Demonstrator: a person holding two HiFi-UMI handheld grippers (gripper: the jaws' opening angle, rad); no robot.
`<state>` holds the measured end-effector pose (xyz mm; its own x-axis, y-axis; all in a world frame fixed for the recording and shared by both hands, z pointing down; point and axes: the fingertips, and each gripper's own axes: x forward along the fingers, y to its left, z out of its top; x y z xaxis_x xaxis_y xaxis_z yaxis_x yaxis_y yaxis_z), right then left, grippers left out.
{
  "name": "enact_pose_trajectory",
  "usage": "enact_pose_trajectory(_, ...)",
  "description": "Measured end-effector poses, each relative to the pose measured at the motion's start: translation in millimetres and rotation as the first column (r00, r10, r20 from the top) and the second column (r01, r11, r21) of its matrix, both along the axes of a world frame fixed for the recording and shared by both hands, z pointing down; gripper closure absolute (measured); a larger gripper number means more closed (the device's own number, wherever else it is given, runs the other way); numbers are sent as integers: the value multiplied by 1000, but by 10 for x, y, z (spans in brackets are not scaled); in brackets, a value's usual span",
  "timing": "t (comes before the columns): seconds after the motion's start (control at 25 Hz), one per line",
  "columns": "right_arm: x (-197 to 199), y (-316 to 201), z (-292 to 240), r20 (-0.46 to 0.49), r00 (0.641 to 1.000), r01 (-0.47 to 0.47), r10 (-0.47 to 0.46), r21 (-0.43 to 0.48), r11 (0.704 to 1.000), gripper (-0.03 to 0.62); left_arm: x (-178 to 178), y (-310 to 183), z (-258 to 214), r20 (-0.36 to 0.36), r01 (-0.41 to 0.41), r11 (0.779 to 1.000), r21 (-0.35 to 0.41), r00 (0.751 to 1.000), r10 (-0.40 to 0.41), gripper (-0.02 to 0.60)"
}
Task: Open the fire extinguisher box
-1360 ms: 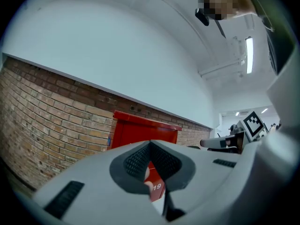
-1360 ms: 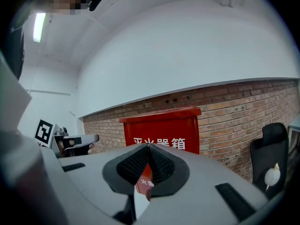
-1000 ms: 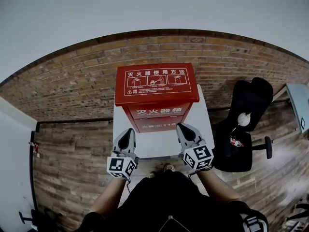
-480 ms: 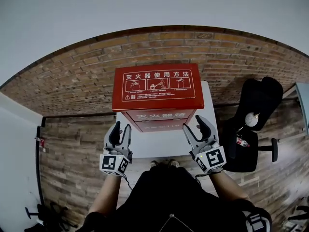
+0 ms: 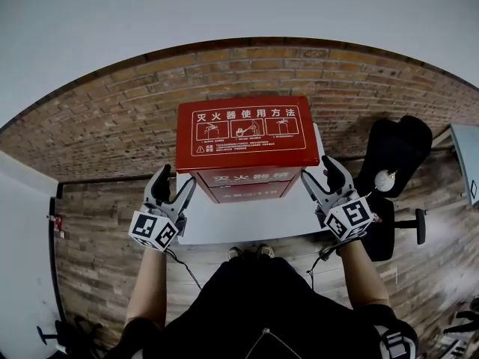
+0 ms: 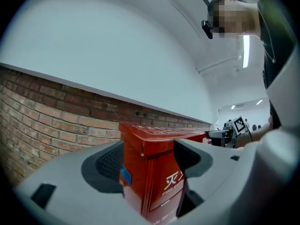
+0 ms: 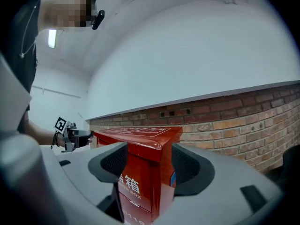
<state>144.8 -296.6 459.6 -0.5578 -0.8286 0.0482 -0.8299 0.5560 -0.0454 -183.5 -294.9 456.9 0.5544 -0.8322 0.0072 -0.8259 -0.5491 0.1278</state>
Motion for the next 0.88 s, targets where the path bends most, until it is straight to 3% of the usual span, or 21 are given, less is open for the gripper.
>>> enact_pose_trajectory(0.28,-132,-116,26,-41,997,58,-58,-6,998,316,70,-129,-18,1,-54,999,3,999,54,216)
enact_pose_trajectory(0.52,-67,-145,23,-43,999,15,-15,-16,1000,318,181,-201,-40,24,-99,995,18,995,98,218)
enact_pose_trajectory(0.88,-50,-134,-10,-39,999,18,-19,-29,999,339,179,-177,-77,25,-104,995,4,994,104,229)
